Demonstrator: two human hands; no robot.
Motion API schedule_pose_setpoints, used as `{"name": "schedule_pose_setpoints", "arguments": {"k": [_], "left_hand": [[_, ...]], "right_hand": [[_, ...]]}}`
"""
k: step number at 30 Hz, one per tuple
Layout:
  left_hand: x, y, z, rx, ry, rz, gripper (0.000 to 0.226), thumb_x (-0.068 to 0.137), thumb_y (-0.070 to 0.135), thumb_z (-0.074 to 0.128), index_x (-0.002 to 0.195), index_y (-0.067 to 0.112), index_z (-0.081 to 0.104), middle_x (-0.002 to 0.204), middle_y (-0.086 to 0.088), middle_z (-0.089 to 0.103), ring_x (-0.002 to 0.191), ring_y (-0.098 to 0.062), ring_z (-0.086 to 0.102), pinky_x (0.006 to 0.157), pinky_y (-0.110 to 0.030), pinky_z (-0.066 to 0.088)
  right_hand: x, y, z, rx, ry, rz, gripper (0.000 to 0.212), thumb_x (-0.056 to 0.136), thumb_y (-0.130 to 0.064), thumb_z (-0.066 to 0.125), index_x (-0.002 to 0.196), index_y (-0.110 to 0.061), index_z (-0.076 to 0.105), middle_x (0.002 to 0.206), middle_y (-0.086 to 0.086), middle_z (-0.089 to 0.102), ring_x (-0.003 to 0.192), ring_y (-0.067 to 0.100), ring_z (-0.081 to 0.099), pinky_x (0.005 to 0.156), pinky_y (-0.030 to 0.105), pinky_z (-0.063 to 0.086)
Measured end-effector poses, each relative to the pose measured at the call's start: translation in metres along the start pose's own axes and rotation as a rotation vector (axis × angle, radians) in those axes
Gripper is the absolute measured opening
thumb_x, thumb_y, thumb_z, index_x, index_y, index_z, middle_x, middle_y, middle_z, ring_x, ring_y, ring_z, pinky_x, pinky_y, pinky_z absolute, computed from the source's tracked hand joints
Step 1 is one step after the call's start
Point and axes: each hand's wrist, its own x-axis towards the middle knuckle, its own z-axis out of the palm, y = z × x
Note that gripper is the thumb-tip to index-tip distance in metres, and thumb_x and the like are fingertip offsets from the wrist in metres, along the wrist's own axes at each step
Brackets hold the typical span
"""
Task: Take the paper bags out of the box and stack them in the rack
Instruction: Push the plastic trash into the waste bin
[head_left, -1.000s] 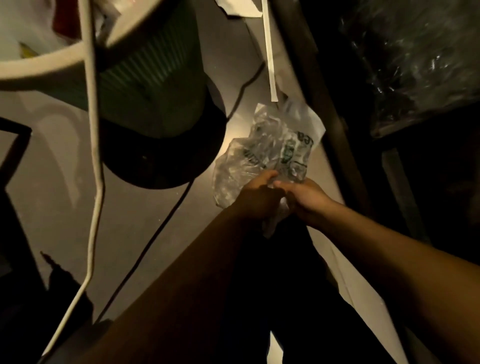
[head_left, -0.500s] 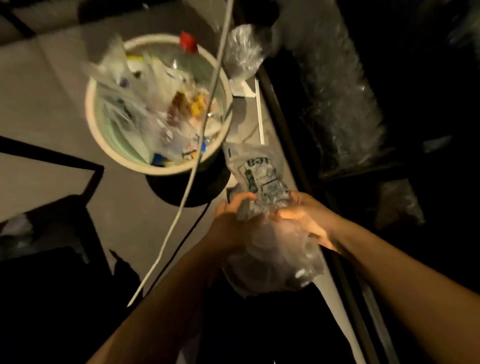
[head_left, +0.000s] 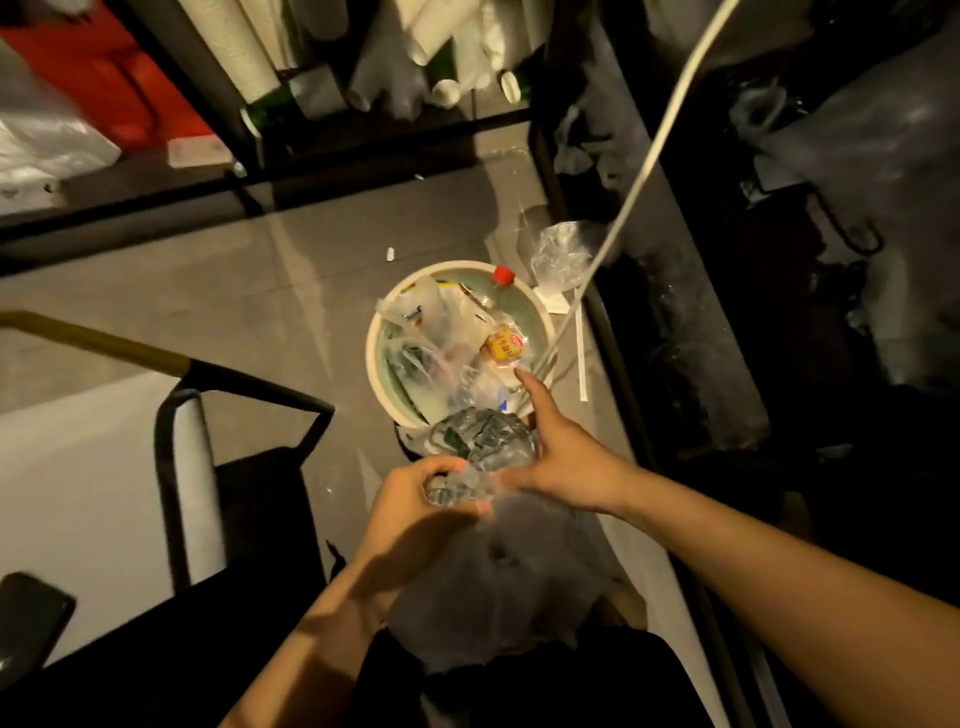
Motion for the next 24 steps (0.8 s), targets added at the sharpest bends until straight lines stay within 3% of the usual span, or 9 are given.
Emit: {"name": "schedule_pose_setpoints", "arguments": {"k": [3,6,9,12,15,17,19,22,24], "left_hand": [[0.012,0.002,-0.025,0.154,0.12,0.062,0.02,0.065,0.002,0.078,0.081,0.013,0.072,0.083,-0.002,0.074,0.086,-0.017,0.068,0.081,-0.03,0.053],[0.032,0.007,-0.042,0.227,0.211,0.096,0.022,0.074,-0.008,0.068,0.081,0.013,0.071,0.085,-0.004,0.071,0.086,-0.015,0.065,0.083,-0.032,0.052],[0.046,0.019,-0.04,0.183,0.187,0.182,0.018,0.077,-0.009,0.065,0.087,0.005,0.071,0.088,-0.007,0.07,0.086,-0.016,0.065,0.084,-0.03,0.051],[0.054,0.028,-0.031,0.116,0.209,0.245,0.025,0.078,-0.012,0.062,0.089,0.009,0.069,0.09,-0.005,0.068,0.081,-0.008,0.062,0.083,-0.018,0.05],[0.064,0.028,-0.024,0.143,0.222,0.271,0.026,0.08,-0.001,0.061,0.095,0.02,0.065,0.101,-0.004,0.066,0.098,-0.016,0.06,0.097,-0.028,0.047],[0.071,0.029,-0.022,0.25,0.267,0.258,0.032,0.081,0.015,0.062,0.107,0.034,0.062,0.116,-0.002,0.059,0.116,-0.023,0.05,0.107,-0.039,0.037],[0.07,0.035,-0.021,0.338,0.352,0.196,0.045,0.084,0.015,0.063,0.123,0.036,0.054,0.131,-0.002,0.042,0.127,-0.024,0.031,0.113,-0.038,0.024],[0.068,0.042,-0.021,0.367,0.432,0.191,0.052,0.084,0.013,0.063,0.131,0.032,0.049,0.141,-0.002,0.028,0.134,-0.022,0.019,0.115,-0.04,0.019],[0.066,0.039,-0.021,0.404,0.411,0.215,0.048,0.084,0.012,0.063,0.127,0.033,0.052,0.143,-0.001,0.026,0.135,-0.021,0.017,0.115,-0.04,0.019]], "right_hand": [[0.014,-0.006,0.002,-0.054,-0.153,-0.056,0.117,0.07,-0.02,0.083,0.152,-0.028,-0.001,0.152,-0.012,0.02,0.14,0.007,0.024,0.115,0.028,0.025],[0.025,-0.005,-0.001,-0.282,-0.254,-0.06,0.11,0.068,-0.026,0.084,0.151,-0.028,0.013,0.144,-0.001,0.026,0.131,0.01,0.031,0.107,0.019,0.03],[0.038,-0.002,0.003,-0.465,0.005,-0.17,0.094,0.066,-0.034,0.084,0.145,-0.026,0.034,0.134,0.009,0.037,0.13,0.019,0.034,0.104,0.014,0.025],[0.052,0.0,0.002,-0.549,0.202,-0.239,0.068,0.067,-0.048,0.074,0.126,-0.017,0.059,0.127,0.012,0.055,0.122,0.028,0.047,0.099,0.028,0.036],[0.064,0.002,0.0,-0.473,0.316,-0.207,0.026,0.077,-0.021,0.071,0.101,-0.012,0.067,0.098,0.013,0.07,0.096,0.03,0.064,0.071,0.027,0.043],[0.075,0.011,0.002,-0.438,0.395,-0.075,0.025,0.078,-0.015,0.068,0.102,-0.012,0.064,0.097,0.016,0.07,0.092,0.033,0.065,0.075,0.034,0.052],[0.081,0.015,0.009,-0.155,0.484,0.062,0.024,0.078,-0.014,0.064,0.101,-0.017,0.056,0.097,0.019,0.068,0.08,0.034,0.067,0.069,0.044,0.057],[0.087,0.01,0.016,0.373,0.719,0.183,0.025,0.086,-0.001,0.056,0.102,-0.014,0.043,0.083,0.009,0.062,0.042,0.015,0.062,0.038,0.026,0.05],[0.088,0.004,0.018,0.39,0.903,0.147,0.025,0.085,0.006,0.052,0.102,-0.011,0.046,0.075,0.001,0.059,0.035,0.005,0.056,0.035,0.02,0.047]]}}
